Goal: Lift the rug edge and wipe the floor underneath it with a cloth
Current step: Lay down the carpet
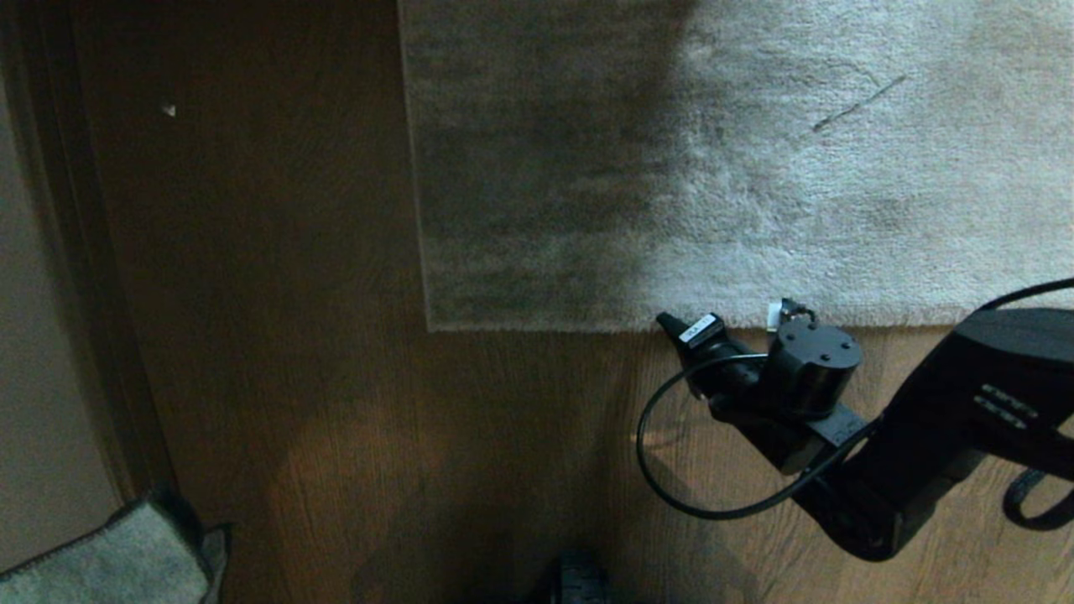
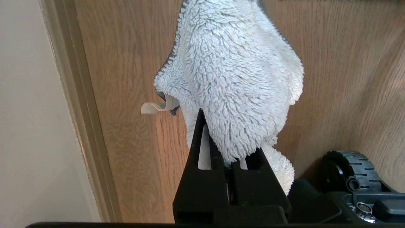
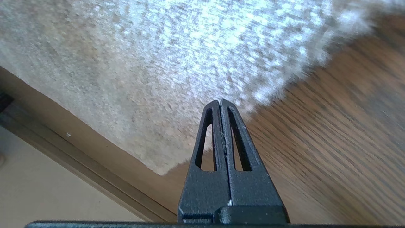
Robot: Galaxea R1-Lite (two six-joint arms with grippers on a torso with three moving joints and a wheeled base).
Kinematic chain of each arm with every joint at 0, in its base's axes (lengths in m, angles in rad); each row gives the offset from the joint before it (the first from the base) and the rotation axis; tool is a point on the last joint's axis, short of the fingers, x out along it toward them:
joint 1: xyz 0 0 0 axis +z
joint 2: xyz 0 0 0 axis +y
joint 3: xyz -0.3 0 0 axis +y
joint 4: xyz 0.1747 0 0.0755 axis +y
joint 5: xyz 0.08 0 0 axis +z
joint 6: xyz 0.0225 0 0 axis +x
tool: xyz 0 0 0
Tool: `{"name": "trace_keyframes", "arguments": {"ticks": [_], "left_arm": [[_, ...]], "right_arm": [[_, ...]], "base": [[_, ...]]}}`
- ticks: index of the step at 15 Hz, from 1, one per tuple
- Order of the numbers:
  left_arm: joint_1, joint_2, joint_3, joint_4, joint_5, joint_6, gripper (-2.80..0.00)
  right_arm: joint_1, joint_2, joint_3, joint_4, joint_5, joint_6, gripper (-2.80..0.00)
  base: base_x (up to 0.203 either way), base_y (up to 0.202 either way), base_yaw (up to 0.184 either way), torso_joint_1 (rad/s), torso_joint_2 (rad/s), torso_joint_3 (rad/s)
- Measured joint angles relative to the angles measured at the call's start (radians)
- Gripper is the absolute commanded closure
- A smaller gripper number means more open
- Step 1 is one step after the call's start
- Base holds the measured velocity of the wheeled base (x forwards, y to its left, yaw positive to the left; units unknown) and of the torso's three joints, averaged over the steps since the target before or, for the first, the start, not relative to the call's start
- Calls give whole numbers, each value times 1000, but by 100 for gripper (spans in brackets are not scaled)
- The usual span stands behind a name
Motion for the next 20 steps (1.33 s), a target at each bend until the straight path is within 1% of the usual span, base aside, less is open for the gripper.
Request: {"name": "trace_keyframes", "arguments": {"ticks": [3,8,12,16,20], "left_arm": [[0,0,0,0,0,0,0],[0,0,0,0,0,0,0],[0,0,0,0,0,0,0],[0,0,0,0,0,0,0],[0,0,0,0,0,0,0]], "right_arm": [[0,16,-11,0,-5,-1,0],[0,39,-11,0,-37,2,0],[0,22,-4,1,-41,1,0],[1,-59,19,1,-40,1,0],[3,-207,106,0,-21,-9,0]], "base": [[0,0,0,0,0,0],[0,0,0,0,0,0],[0,0,0,0,0,0],[0,0,0,0,0,0],[0,0,0,0,0,0]]}}
